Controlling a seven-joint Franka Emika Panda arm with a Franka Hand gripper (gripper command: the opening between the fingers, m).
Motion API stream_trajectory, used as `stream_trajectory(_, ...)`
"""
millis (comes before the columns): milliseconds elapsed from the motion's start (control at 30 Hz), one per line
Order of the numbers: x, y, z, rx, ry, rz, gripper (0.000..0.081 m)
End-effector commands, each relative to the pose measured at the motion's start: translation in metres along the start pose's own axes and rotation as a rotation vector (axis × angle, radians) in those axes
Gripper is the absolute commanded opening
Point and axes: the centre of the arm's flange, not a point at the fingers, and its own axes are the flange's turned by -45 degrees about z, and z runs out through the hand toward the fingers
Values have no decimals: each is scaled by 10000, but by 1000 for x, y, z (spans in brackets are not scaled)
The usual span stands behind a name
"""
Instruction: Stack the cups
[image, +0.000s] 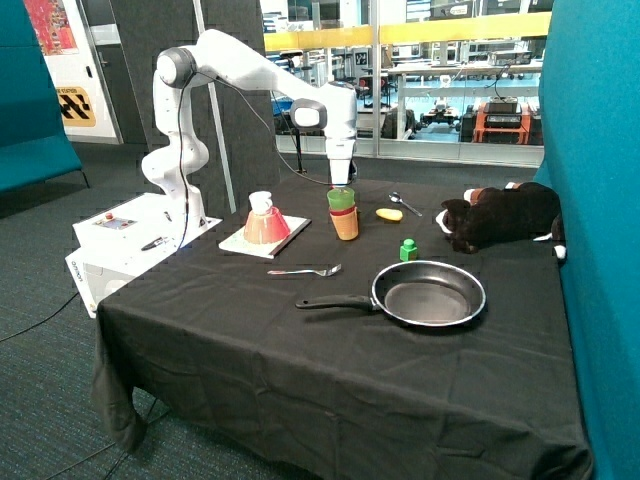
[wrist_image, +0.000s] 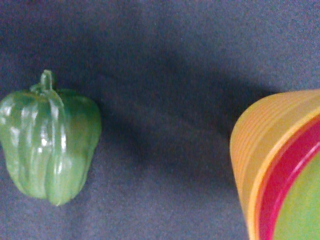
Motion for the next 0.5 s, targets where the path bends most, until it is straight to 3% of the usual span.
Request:
stream_trajectory(0,8,0,-1,43,-15,-146,311)
stream_trajectory(200,13,-6,1,44,-15,-271,403)
stream_trajectory(467,14,-9,3,44,-15,-287,427)
